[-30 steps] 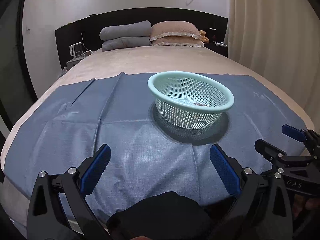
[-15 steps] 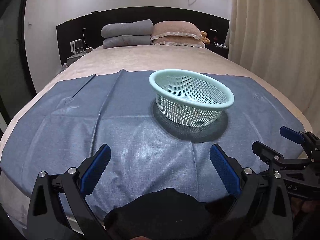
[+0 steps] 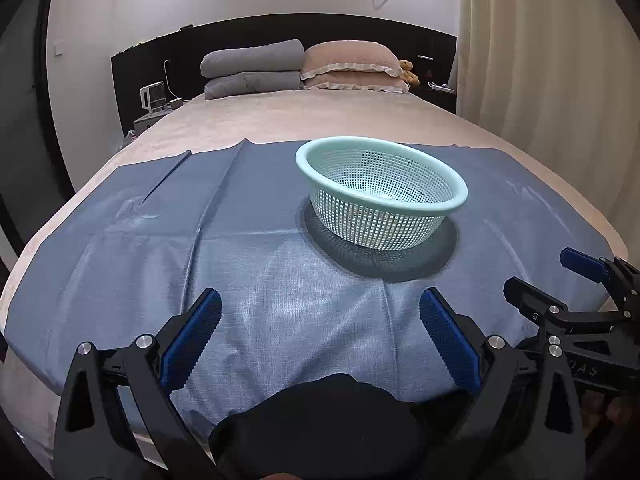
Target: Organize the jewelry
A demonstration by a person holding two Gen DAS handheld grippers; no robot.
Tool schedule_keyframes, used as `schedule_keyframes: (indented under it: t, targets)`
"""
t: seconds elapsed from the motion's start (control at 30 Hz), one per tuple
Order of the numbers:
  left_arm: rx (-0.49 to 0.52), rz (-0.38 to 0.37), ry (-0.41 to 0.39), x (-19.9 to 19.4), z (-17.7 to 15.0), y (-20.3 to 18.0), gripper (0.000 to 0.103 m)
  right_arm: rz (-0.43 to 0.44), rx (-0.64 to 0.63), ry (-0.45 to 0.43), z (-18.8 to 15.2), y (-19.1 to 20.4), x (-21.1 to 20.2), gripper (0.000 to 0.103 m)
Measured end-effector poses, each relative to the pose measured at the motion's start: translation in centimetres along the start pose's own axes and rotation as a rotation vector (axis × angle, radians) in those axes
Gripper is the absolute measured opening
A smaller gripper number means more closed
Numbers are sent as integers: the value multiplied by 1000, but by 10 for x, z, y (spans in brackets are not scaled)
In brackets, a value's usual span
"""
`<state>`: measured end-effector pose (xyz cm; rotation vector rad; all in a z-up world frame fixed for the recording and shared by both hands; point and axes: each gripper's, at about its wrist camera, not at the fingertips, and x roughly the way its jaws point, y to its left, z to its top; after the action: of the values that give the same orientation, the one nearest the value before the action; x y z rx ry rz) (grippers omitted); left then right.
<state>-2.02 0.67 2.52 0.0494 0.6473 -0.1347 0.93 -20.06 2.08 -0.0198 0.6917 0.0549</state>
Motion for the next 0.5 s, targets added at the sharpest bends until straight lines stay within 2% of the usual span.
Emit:
schedule_keyframes:
  t: [0.5]
  targets:
    - [18,3,22,2,0,-2,97,11,11,5,-1,-1,0,90]
